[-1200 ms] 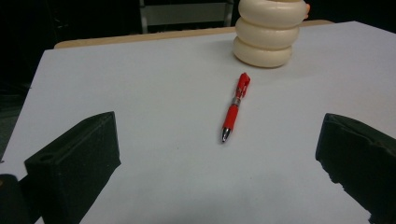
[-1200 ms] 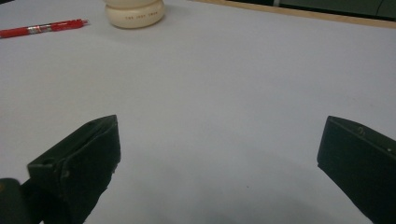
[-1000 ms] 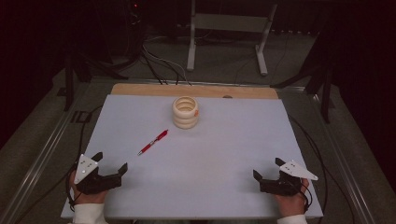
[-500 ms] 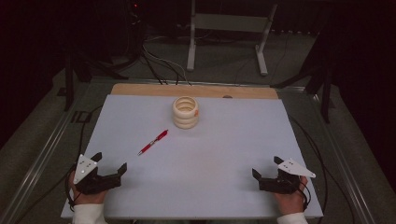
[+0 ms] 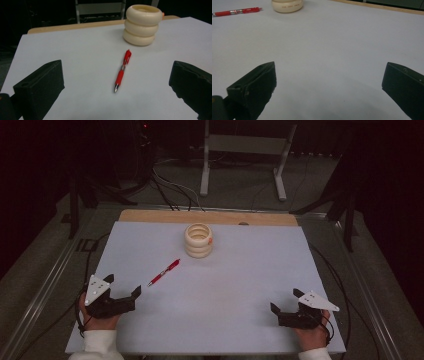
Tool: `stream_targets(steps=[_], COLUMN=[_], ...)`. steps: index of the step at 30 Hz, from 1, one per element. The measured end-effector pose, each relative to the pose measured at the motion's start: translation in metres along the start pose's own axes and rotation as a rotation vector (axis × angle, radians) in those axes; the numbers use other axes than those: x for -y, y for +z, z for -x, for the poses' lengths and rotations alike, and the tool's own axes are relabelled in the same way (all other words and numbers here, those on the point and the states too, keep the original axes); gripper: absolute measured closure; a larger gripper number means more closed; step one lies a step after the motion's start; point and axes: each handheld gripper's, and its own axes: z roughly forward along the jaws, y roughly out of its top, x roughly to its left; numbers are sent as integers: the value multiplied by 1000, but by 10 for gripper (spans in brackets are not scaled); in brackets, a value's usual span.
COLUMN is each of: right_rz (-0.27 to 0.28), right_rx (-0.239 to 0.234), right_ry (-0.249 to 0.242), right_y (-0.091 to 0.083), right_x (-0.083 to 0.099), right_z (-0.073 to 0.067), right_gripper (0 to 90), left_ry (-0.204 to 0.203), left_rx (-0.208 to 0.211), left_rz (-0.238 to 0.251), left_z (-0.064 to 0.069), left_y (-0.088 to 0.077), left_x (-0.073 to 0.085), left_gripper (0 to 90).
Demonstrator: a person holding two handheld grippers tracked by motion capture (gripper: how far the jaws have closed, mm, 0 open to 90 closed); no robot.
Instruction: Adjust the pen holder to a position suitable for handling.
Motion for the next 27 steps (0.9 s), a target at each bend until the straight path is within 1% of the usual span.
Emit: stream_targets(steps=[2,3,7,8,9,11,12,13,16,18,21,22,24,26,27], right_rz=[-4,-4,-11,-9,-9,-13,-13,-19,-23,-21,-16,-16,-14,-15,-14], right_rx=[-1,-1,-5,-6,-6,-10,-10,-7,-4,0,7,7,12,15,16], right_ry=[-10,-10,-7,-13,-13,-26,-26,-36,-43,-45,-42,-42,-38,-37,-37], right_y=[-1,-1,0,0,0,3,3,4,5,5,4,4,4,4,4], right_x=[1,1,1,0,0,0,0,0,0,0,0,0,0,0,0], right_z=[0,0,-2,-3,-3,-8,-8,-10,-11,-12,-10,-10,-9,-9,-9], right_gripper=[0,0,0,0,0,0,0,0,0,0,0,0,0,0,0], left_ry=[12,12,29,35,35,30,30,29,18,24,39,39,37,36,23], left_rx=[6,6,11,13,13,26,26,27,40,49,52,52,53,53,55], left_rz=[-3,-3,-9,-11,-11,-7,-7,-4,7,7,-4,-4,-11,-11,-12], left_z=[3,3,9,11,11,16,16,17,21,26,30,30,33,33,33], left_y=[7,7,18,21,21,35,35,38,47,57,68,68,78,81,87], left_x=[-10,-10,-22,-25,-25,-36,-36,-39,-48,-56,-62,-62,-67,-68,-71], left_gripper=[4,4,4,4,4,4,4,4,4,4,4,4,4,4,4])
